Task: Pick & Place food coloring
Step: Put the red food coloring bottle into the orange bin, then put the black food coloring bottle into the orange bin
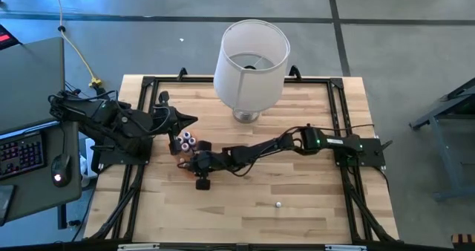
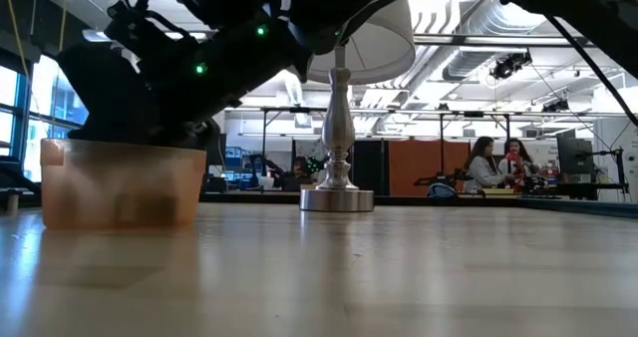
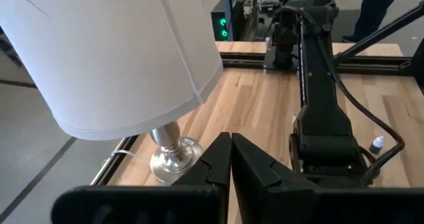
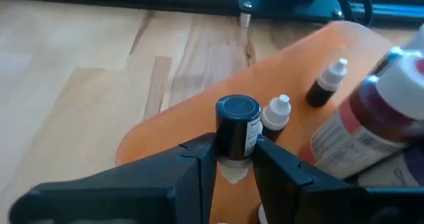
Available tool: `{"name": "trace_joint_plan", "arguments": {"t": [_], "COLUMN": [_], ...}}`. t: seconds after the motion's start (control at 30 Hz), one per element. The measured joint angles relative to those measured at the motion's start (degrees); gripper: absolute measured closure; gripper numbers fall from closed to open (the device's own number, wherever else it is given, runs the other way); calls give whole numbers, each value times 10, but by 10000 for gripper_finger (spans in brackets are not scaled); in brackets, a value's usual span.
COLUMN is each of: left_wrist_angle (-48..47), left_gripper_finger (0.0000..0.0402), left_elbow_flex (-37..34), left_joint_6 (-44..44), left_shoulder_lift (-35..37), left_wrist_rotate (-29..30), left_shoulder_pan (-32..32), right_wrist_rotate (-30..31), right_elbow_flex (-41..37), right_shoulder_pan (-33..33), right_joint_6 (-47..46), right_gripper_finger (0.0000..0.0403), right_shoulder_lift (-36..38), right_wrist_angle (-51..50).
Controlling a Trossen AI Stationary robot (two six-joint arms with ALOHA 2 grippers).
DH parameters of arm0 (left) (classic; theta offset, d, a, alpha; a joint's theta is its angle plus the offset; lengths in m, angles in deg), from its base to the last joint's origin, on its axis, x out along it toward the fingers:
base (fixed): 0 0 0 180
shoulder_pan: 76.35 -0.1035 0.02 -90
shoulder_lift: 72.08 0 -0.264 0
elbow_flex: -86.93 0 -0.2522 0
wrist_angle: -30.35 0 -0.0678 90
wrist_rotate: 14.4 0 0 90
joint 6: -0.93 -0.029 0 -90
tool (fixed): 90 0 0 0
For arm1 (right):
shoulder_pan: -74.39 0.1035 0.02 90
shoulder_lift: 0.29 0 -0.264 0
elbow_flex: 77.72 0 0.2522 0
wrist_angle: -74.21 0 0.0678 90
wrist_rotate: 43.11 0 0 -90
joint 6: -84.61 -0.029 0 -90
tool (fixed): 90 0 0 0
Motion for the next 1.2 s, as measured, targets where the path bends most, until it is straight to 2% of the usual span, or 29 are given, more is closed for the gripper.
{"name": "trace_joint_plan", "arguments": {"t": [0.3, 0.47, 0.63, 0.73, 0.83, 0.9, 0.97, 1.07, 1.13, 1.2], "left_wrist_angle": [0, -13, -38, -56, -45, -11, 40, 147, 217, 268], "left_gripper_finger": [392, 392, 392, 392, 392, 392, 392, 392, 392, 392], "left_elbow_flex": [0, 0, 0, -2, -28, -58, -93, -142, -168, -182], "left_joint_6": [0, 2, 15, 16, 23, 34, 33, 31, 31, 32], "left_shoulder_lift": [0, 0, -4, -8, -14, -22, -30, -59, -86, -118], "left_wrist_rotate": [0, 1, -9, -47, -100, -146, -182, -201, -197, -189], "left_shoulder_pan": [0, 0, 0, 0, 1, 6, 12, 22, 23, 22], "right_wrist_rotate": [-4, -11, -15, -1, 59, 122, 159, 133, 110, 115], "right_elbow_flex": [12, 29, 35, 34, 34, 25, 2, -79, -164, -266], "right_shoulder_pan": [-3, 4, 14, 24, 44, 66, 86, 122, 146, 172], "right_joint_6": [7, 7, 0, -33, -64, -87, -105, -140, -166, -197], "right_gripper_finger": [275, 275, 274, 274, 274, 274, 274, 274, 274, 274], "right_shoulder_lift": [1, 32, 127, 200, 280, 330, 376, 451, 507, 564], "right_wrist_angle": [16, -50, -234, -374, -489, -548, -604, -633, -596, -516]}}
